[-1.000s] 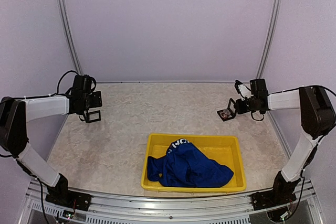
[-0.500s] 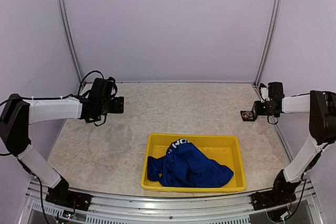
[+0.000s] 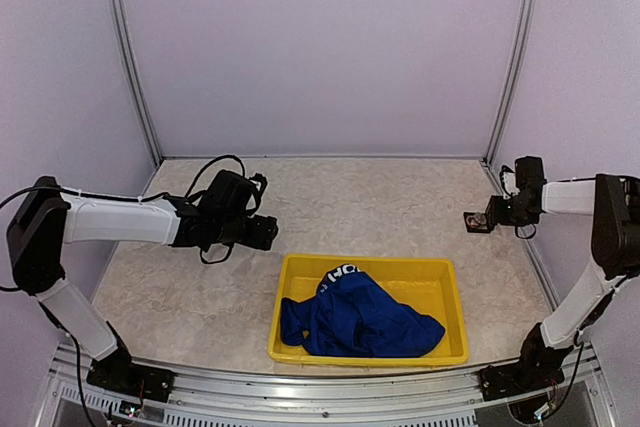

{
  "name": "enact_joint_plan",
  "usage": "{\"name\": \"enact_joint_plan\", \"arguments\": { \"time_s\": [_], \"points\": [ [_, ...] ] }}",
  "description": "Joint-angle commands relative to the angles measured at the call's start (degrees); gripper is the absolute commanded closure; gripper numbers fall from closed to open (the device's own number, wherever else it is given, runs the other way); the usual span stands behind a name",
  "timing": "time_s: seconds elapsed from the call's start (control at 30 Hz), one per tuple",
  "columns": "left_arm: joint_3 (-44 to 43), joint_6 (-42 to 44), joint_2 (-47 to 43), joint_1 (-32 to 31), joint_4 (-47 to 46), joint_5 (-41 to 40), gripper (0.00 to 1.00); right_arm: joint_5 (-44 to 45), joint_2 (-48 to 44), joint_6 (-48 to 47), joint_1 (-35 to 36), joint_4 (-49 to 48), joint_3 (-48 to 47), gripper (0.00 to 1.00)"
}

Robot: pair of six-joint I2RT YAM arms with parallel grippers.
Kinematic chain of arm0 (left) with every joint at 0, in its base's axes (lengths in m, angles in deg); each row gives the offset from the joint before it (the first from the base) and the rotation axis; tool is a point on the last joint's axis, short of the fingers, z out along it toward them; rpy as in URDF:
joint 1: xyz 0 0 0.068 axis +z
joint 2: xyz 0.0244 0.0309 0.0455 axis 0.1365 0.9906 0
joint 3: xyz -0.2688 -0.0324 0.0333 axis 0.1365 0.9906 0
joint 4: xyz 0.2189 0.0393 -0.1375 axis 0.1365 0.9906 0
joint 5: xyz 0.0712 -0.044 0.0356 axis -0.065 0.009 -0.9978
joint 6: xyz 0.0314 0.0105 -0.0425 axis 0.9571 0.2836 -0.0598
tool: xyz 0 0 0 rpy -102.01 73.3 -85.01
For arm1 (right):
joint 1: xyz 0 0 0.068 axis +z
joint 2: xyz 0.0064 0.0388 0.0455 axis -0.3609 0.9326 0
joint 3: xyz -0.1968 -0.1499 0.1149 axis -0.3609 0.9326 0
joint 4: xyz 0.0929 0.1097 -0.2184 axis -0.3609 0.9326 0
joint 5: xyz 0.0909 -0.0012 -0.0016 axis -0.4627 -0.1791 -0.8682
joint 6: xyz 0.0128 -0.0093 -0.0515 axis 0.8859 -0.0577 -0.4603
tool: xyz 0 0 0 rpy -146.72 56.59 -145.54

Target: Pin the brooch onto the clothing

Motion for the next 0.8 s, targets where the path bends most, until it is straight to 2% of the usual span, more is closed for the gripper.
{"name": "enact_joint_plan", "arguments": {
  "time_s": [0.0, 0.07, 0.17, 0.2, 0.3, 0.4, 0.53, 0.77],
  "points": [
    [2.06, -1.52, -3.18, -1.93, 2.11, 4.16, 0.22, 3.53, -5.34, 1.07, 1.52, 7.79, -5.79, 0.41],
    [2.81, -1.67, -4.5, -2.51, 2.5, 4.09, 0.21, 7.04, -7.58, 1.12, 4.47, 10.55, -7.66, 0.32],
    [3.74, -1.68, -6.23, -2.81, 2.72, 3.62, 0.21, 6.11, -9.97, 0.26, 10.83, 15.92, -10.41, 0.28],
    [3.88, -1.49, -6.7, -2.82, 2.72, 3.34, 0.21, 2.1, -10.23, -1.14, 12.63, 17.85, -11.37, 0.28],
    [3.86, -1.04, -7.36, -2.82, 2.9, 2.37, 0.21, -17.67, -10.79, -11.42, 20.68, 22.67, -12.13, 0.32],
    [3.75, -0.17, -7.82, -2.82, 2.31, 2.14, 0.21, -27.47, -12.01, -24.52, 31.99, 24.0, -9.95, 0.31],
    [3.17, 0.6, -8.11, -2.82, 2.68, 1.56, 0.21, -29.28, -10.31, -37.24, 36.91, 20.94, -5.93, 0.27],
    [5.11, 0.63, -10.46, -2.78, 3.09, -0.14, 0.2, -25.8, 0.81, -44.93, 38.43, 26.65, -11.35, 0.27]
  ]
}}
